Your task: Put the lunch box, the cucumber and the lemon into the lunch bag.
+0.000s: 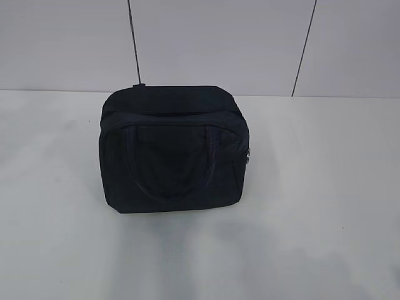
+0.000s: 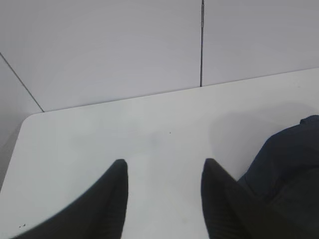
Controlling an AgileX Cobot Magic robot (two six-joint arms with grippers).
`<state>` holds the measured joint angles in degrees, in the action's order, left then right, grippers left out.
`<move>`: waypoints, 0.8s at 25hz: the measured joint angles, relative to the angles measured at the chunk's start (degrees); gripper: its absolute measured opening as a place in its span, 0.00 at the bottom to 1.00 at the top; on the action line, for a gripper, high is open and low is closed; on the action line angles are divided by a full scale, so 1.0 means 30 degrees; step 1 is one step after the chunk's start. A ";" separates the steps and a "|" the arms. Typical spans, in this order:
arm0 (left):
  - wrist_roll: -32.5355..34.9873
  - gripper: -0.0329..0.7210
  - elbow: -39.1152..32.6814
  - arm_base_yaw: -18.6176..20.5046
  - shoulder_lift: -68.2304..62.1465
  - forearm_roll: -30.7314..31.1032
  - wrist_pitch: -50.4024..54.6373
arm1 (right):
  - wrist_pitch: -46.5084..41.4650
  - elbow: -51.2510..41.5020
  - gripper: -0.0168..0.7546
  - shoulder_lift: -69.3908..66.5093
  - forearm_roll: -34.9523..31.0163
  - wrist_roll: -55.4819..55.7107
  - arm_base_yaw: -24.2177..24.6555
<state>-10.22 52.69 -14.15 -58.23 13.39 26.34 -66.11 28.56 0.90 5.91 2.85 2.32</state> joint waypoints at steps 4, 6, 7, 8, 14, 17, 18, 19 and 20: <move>-0.0077 0.49 -0.0737 0.0000 0.2191 -0.0135 0.0984 | 0.0000 0.0000 0.58 0.0000 0.0000 0.0000 0.0000; -0.0077 0.49 -0.1238 0.0000 0.3475 -0.0227 0.2066 | 0.0000 0.0000 0.58 0.0000 0.0000 0.0000 0.0000; -0.0077 0.49 -0.1502 0.0000 0.4125 -0.0261 0.2703 | 0.0000 0.0000 0.58 0.0000 0.0000 0.0000 0.0000; -0.0105 0.49 -0.1765 0.0000 0.4672 -0.0301 0.3328 | 0.0000 0.0000 0.58 0.0000 0.0000 0.0000 0.0000; -0.0759 0.49 -0.3783 0.0000 0.9319 -0.0635 0.6613 | 0.0037 0.0000 0.58 0.0000 0.0000 -0.0013 0.0000; -0.1381 0.49 -0.4554 0.0000 1.1771 -0.0645 0.8056 | 0.0037 0.0000 0.58 0.0000 0.0000 -0.0013 0.0000; -0.1474 0.49 -0.4698 0.0000 1.2513 -0.0645 0.8548 | 0.0037 0.0000 0.58 0.0000 0.0000 -0.0013 0.0000; -0.1557 0.49 -0.4770 0.0000 1.3077 -0.0645 0.9058 | 0.0037 0.0000 0.58 0.0000 0.0000 -0.0013 0.0000; -0.1601 0.49 -0.4895 0.0000 1.3691 -0.0645 0.9458 | 0.0037 0.0000 0.58 0.0000 0.0000 -0.0013 0.0000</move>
<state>-15.03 38.01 -14.15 -17.16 11.45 54.72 -66.00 28.56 0.90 5.91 2.81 2.32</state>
